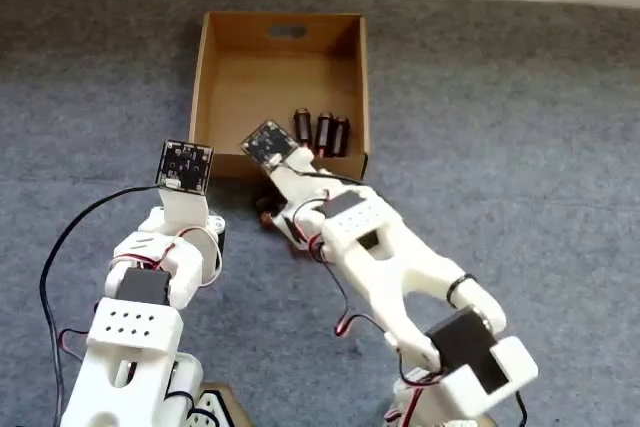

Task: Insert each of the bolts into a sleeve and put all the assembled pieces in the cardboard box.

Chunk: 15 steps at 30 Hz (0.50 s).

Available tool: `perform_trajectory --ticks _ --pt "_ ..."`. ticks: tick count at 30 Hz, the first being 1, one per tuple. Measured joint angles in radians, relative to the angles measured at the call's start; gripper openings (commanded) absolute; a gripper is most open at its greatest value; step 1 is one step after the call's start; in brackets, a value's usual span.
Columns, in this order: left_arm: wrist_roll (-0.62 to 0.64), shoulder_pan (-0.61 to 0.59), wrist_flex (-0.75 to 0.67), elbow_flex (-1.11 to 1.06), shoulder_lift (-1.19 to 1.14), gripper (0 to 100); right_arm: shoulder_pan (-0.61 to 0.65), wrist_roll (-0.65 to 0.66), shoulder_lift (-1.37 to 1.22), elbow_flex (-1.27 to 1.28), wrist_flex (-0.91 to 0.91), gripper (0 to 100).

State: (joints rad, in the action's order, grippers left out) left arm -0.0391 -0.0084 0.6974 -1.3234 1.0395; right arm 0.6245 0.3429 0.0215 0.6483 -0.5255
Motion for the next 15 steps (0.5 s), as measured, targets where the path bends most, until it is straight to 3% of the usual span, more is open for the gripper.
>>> perform_trajectory --ticks 15 --pt "0.0 0.0 0.0 0.0 0.0 1 0.015 0.368 -0.149 -0.081 0.012 12.3"
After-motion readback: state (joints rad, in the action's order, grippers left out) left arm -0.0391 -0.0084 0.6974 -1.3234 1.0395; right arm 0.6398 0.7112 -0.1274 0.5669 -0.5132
